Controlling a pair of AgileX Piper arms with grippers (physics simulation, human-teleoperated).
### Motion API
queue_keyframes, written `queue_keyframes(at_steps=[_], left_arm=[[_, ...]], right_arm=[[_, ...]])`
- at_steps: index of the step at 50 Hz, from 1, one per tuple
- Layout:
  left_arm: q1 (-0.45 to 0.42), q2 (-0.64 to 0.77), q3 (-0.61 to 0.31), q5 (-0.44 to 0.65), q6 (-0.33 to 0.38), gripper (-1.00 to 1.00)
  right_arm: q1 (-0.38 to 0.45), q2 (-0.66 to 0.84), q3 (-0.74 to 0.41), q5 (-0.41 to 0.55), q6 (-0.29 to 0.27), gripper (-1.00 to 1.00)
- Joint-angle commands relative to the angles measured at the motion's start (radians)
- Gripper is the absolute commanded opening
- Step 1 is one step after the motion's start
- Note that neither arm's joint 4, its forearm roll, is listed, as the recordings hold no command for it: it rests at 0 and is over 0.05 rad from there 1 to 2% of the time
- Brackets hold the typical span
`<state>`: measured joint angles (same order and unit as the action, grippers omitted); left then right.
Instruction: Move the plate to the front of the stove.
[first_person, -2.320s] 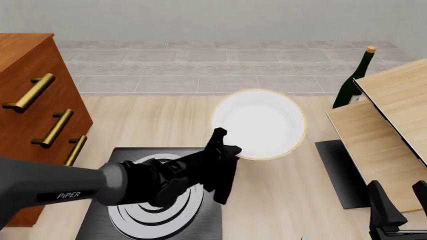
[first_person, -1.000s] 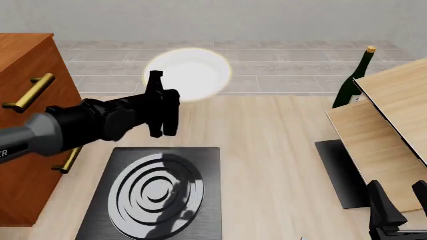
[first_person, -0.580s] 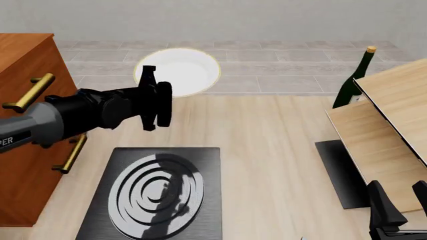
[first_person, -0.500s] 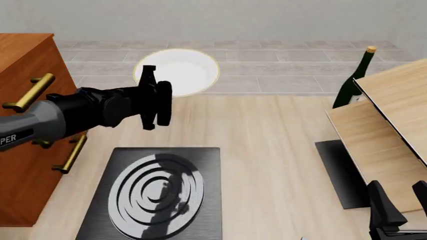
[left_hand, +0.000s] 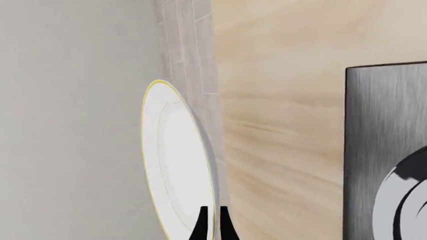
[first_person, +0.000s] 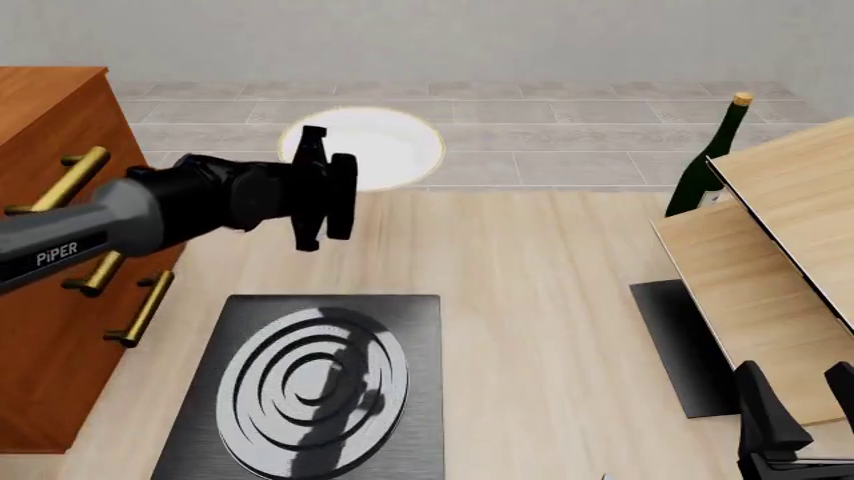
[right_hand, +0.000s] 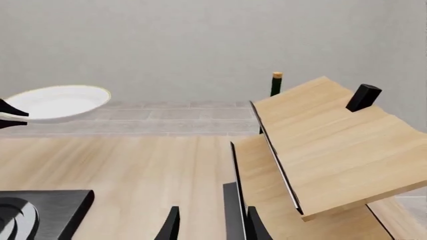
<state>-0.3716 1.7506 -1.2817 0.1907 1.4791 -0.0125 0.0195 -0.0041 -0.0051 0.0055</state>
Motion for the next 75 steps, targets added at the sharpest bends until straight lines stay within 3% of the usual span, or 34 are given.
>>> queue_keyframes(at_steps=[1,23,75], left_arm=[[0.003,0.025,-0.051,0.044,0.009,-1.0],[0.03,0.123,-0.158,0.082,-0.022,-1.0],[0.064,0.265,-0.212,0.047,-0.065,-1.0]], right_arm=[[-0.004,0.009,0.0,-0.003,-0.002,1.0],[-0.007,0.015,0.0,-0.006,-0.007,1.0],[-0.016,0.023,0.0,-0.01,-0.015,1.0]])
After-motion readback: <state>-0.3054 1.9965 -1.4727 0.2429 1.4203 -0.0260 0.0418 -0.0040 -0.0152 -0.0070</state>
